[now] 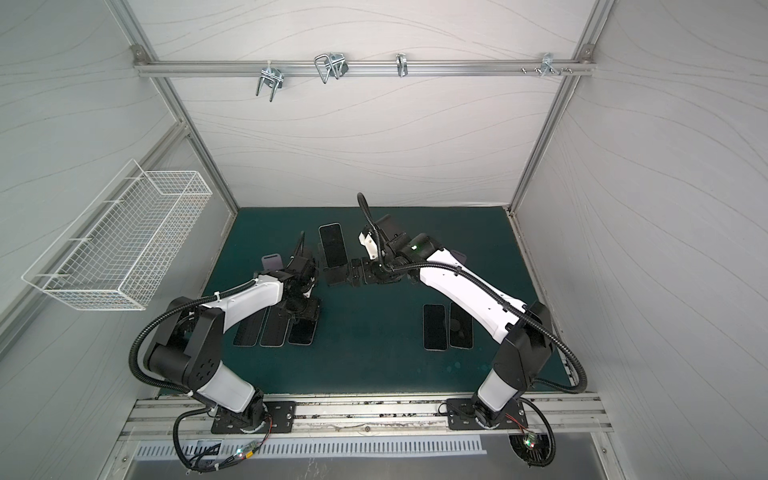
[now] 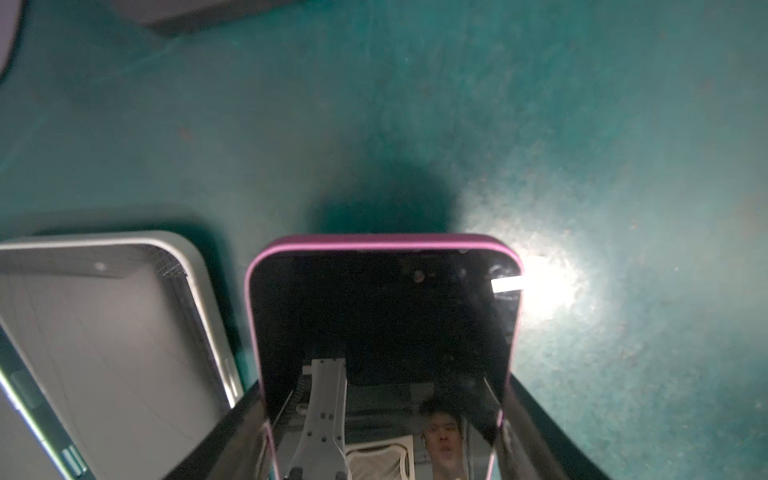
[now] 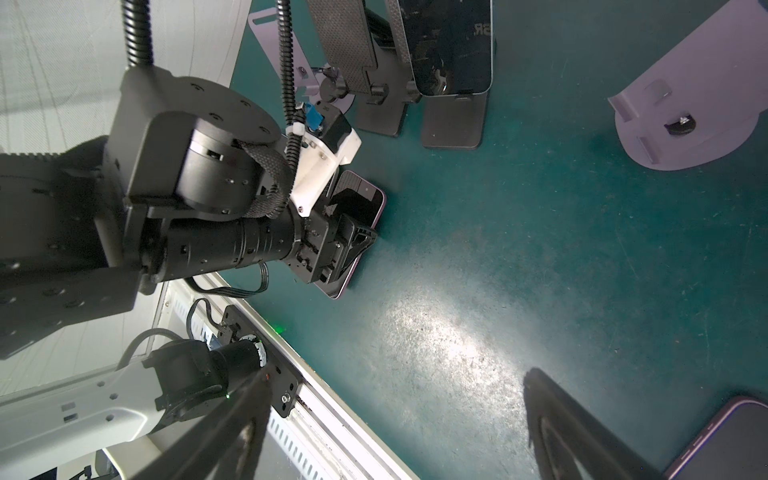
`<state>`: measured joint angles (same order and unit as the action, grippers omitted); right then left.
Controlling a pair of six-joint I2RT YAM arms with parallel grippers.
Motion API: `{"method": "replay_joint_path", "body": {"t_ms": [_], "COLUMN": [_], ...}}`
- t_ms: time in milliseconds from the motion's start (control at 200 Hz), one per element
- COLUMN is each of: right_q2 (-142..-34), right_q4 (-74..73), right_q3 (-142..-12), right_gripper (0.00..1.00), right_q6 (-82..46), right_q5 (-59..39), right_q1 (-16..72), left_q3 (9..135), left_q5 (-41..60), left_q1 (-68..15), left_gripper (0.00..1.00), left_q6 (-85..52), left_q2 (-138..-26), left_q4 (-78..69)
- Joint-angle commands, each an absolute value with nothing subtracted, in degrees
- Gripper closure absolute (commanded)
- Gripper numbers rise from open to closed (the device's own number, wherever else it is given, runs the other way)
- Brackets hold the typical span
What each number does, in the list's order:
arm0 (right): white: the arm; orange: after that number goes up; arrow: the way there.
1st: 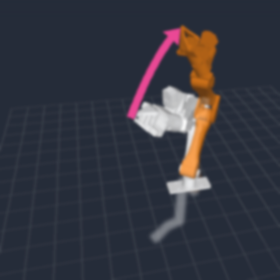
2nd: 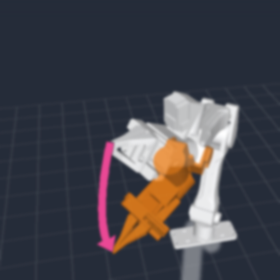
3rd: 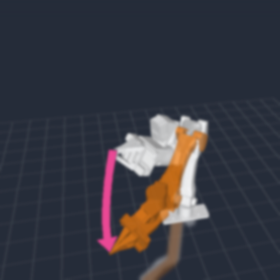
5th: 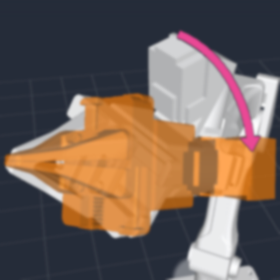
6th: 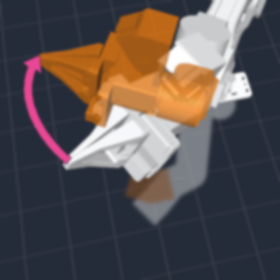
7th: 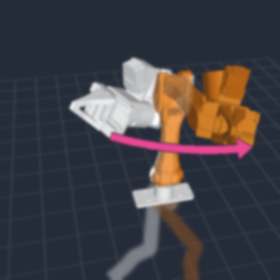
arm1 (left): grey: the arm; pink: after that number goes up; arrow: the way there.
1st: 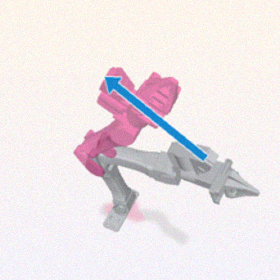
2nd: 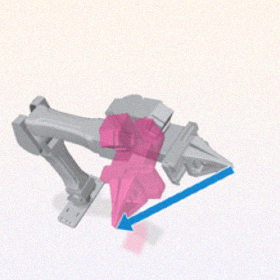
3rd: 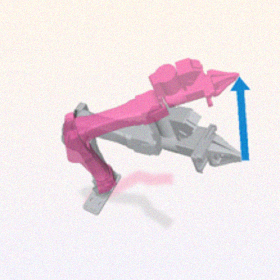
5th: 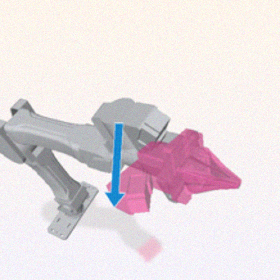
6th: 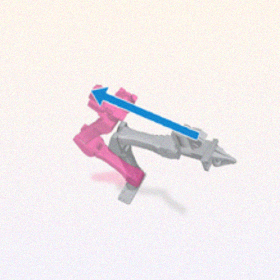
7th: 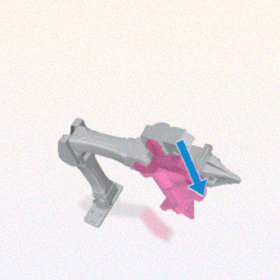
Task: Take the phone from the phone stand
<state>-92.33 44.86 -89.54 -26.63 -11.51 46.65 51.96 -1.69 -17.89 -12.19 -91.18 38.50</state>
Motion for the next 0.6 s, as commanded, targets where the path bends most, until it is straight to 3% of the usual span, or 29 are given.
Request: {"method": "replay_joint_path", "body": {"t_ms": [0, 595], "right_q2": [-90.48, -90.87], "right_q4": [45.09, 45.72], "right_q3": [-88.89, -88.45], "right_gripper": [0.05, 0.05], "right_q6": [-26.71, -26.83], "right_q5": [-12.12, -12.29], "right_q1": [46.01, 45.62], "left_q3": [53.25, 52.64], "left_q5": [-2.94, -4.66], "left_q1": [-17.58, -17.58], "left_gripper": [0.34, 0.2], "left_q6": [-12.53, -14.23], "left_q2": [-91.64, -94.25], "left_q4": [39.86, 42.2]}}
